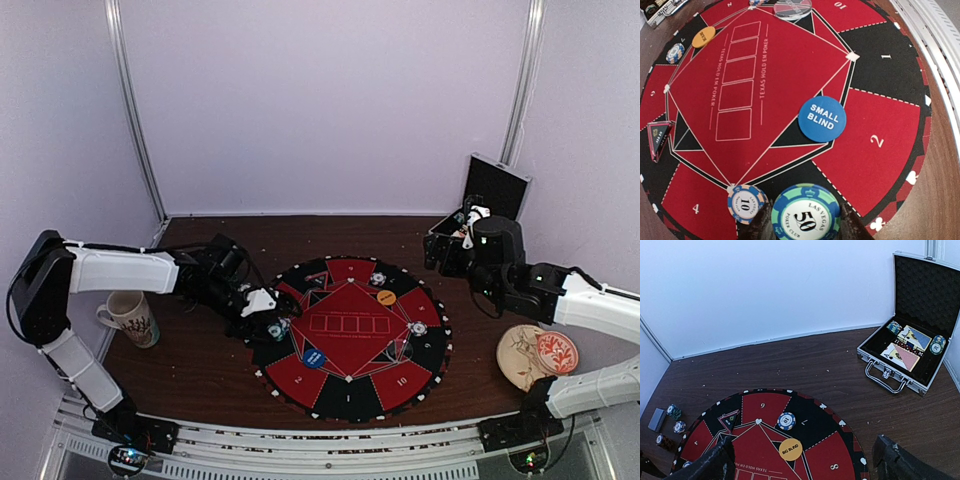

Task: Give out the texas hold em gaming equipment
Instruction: Place the poker chips pile at the small blind area.

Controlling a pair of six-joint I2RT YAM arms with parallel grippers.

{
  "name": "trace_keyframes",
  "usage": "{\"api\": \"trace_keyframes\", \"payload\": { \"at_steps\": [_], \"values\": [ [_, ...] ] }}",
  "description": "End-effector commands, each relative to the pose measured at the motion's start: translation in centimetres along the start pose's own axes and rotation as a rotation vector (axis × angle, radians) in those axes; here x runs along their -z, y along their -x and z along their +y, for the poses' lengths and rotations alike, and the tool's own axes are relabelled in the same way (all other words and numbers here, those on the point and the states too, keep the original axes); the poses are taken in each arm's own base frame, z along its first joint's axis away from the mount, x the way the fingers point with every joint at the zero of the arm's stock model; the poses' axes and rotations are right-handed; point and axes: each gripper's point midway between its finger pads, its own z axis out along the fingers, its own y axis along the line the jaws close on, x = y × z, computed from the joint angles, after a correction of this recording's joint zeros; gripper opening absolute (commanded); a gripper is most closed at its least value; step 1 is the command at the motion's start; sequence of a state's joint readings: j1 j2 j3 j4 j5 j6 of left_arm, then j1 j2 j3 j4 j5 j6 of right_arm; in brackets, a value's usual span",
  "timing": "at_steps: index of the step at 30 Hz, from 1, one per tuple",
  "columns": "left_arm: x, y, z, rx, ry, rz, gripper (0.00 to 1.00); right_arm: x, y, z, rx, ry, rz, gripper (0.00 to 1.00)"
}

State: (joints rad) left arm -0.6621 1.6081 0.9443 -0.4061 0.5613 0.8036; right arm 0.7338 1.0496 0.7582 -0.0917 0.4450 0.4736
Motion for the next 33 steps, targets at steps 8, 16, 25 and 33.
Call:
{"api": "trace_keyframes", "payload": {
  "at_steps": [8, 16, 25, 33],
  "values": [
    [-2.6, -0.2, -0.5, -0.007, -0.038, 0.010, 0.28, -0.1, 0.3, 0.6, 0.004, 0.018, -0.007, 0.96],
    [-3.4, -0.5, 0.1, 0.008, -0.018, 0.017, 0.28, -0.2, 0.3, 0.7, 0.006, 0.020, -0.004, 0.97],
    [-4.2, -0.8, 0.4, 0.016, -0.014, 0.034, 0.29, -0.2, 0.2, 0.8, 0.008, 0.027, -0.001, 0.97],
    [-4.4, -0.9, 0.3, 0.018, -0.014, 0.042, 0.30, -0.2, 0.1, 0.9, 0.008, 0.028, 0.002, 0.97]
  ]
}}
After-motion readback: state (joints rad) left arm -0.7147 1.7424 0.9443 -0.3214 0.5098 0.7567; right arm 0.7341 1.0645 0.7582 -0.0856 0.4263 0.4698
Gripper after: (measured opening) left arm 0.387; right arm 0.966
